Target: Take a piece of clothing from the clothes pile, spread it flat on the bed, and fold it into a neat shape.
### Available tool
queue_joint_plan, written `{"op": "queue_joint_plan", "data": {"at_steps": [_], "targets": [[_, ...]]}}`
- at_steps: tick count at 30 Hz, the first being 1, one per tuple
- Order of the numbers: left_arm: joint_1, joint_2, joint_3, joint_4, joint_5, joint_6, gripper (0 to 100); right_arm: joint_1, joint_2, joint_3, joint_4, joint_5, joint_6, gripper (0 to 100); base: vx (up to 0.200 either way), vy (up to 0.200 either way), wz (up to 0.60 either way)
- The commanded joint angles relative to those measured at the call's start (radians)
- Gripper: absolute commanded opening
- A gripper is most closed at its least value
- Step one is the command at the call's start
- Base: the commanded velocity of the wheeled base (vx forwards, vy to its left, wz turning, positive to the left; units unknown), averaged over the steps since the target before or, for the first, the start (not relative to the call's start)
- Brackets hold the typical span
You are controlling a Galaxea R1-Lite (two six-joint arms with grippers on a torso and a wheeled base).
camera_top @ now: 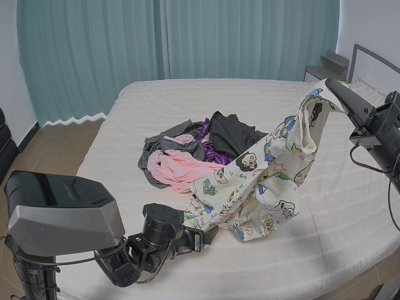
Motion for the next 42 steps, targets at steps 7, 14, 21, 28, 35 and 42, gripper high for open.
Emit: {"op": "queue_joint_plan", "data": {"at_steps": [7,14,21,28,35,42], "targets": [[0.068,0.105,-0.033,-0.027,0.005,-0.004,100,-0.004,0.007,-0.006,0.000,0.000,0.002,0,0.000,0.000,0.00],[0.093,0.161,-0.041,-0.079,0.005,-0.039,0,-0.007,0.016,0.007,0.000,-0.001,0.002,0,0.000,0.000,0.00],[0.102,0.079,0.015,-0.125,0.016,-0.177,0,-0.067,0.056,0.120,0.000,-0.008,0.006,0,0.000,0.000,0.00],[0.096,-0.209,0.150,-0.137,0.079,-0.272,0,-0.145,0.186,0.209,0.000,-0.015,0.026,0,0.000,0.000,0.00],[0.077,-0.462,0.120,-0.030,0.206,-0.271,0,-0.099,0.294,0.146,0.000,-0.164,0.080,0,0.000,0.000,0.00],[0.013,-0.709,-0.097,0.329,0.212,-0.272,0,0.052,0.243,-0.015,0.003,-0.296,0.095,0,0.000,0.000,0.00]]}}
